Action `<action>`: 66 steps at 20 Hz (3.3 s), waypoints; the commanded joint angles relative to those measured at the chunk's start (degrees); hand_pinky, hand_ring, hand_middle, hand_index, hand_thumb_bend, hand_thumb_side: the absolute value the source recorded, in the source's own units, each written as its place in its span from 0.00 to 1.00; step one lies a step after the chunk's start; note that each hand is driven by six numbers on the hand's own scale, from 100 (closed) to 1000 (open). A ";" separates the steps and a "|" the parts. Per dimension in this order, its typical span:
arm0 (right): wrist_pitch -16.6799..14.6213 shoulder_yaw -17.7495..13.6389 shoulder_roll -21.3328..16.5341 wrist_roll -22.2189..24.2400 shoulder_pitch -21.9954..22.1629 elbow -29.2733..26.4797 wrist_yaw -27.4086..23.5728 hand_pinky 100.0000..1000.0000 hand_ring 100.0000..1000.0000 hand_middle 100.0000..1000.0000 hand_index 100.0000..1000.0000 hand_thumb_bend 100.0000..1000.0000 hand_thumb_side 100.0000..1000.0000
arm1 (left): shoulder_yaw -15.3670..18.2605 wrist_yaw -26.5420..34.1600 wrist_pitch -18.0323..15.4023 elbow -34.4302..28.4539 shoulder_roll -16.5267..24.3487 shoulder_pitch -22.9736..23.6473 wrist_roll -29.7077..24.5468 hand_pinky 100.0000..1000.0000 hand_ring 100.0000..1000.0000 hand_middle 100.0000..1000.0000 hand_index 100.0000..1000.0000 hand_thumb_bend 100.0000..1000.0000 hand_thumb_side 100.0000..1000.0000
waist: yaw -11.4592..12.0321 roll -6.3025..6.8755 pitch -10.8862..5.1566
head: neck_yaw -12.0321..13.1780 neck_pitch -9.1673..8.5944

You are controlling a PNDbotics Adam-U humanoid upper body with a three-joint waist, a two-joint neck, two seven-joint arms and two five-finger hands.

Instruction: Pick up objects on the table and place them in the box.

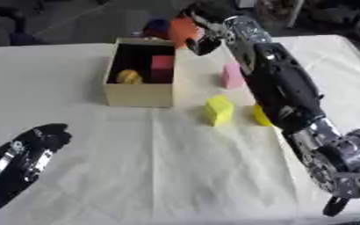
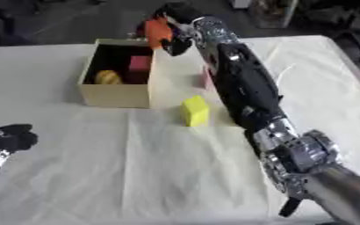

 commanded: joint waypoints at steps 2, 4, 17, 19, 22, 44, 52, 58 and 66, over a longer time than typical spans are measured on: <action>-1.69 1.64 2.65 2.31 -1.94 -0.97 -0.07 0.94 0.85 0.72 0.77 0.00 0.00 | -0.20 0.13 -0.19 -0.70 0.57 -0.54 -0.30 0.80 0.74 0.65 0.83 0.00 0.72 | 0.46 0.48 -0.76 | -0.55 -0.19; -1.91 2.06 4.31 2.90 -1.76 -0.35 0.88 0.94 0.85 0.73 0.81 0.00 0.04 | -0.26 0.18 -0.21 -0.71 0.47 -0.61 -0.38 0.80 0.74 0.65 0.83 0.00 0.72 | 0.70 0.63 -0.72 | -0.78 -0.19; -0.39 4.73 6.70 -7.04 -0.67 -1.81 10.37 0.90 0.85 0.78 0.93 0.20 0.66 | -0.24 0.25 -0.16 -0.71 0.36 -0.43 -0.46 0.80 0.74 0.65 0.83 0.00 0.72 | 0.37 0.63 -0.76 | -0.99 -0.19; -1.05 4.63 5.55 -6.35 -0.61 -2.51 10.06 0.91 0.87 0.81 0.95 0.19 0.60 | -0.10 0.21 -0.14 -0.71 0.41 -0.34 -0.36 0.80 0.74 0.65 0.83 0.00 0.72 | 0.04 0.55 -0.80 | -0.84 -0.19; -2.51 3.96 2.72 -2.71 -0.51 -3.47 8.14 0.93 0.91 0.86 0.97 0.12 0.38 | 0.10 0.10 -0.09 -0.67 0.63 -0.11 -0.15 0.80 0.74 0.65 0.83 0.00 0.73 | -0.50 0.28 -0.89 | -0.33 -0.19; 1.28 -4.49 -10.82 20.67 5.30 7.39 -0.24 0.97 0.98 0.97 1.00 0.06 0.02 | 0.89 -0.31 -0.02 -0.63 1.38 0.44 0.68 0.80 0.74 0.65 0.83 0.00 0.72 | -2.78 -0.13 -1.07 | 2.35 -0.19; 3.07 -5.22 -9.58 16.08 4.98 9.09 1.52 0.97 0.98 0.97 1.00 0.04 0.00 | 0.77 -0.21 -0.08 -0.62 1.27 0.12 0.58 0.80 0.74 0.65 0.83 0.00 0.72 | -2.34 0.37 -0.77 | 2.13 -0.19; 3.72 -5.19 -8.28 14.14 5.00 10.39 2.88 0.97 0.97 0.96 0.99 0.02 0.03 | 0.65 -0.11 -0.10 -0.63 1.21 -0.08 0.49 0.80 0.74 0.65 0.83 0.00 0.72 | -1.99 0.55 -0.58 | 1.96 -0.19; 5.04 -5.20 -7.04 10.16 5.34 11.80 4.83 0.95 0.95 0.94 0.98 0.00 0.04 | 0.54 -0.06 -0.12 -0.62 1.16 -0.25 0.38 0.80 0.74 0.65 0.83 0.00 0.72 | -1.92 0.68 -0.48 | 1.66 -0.19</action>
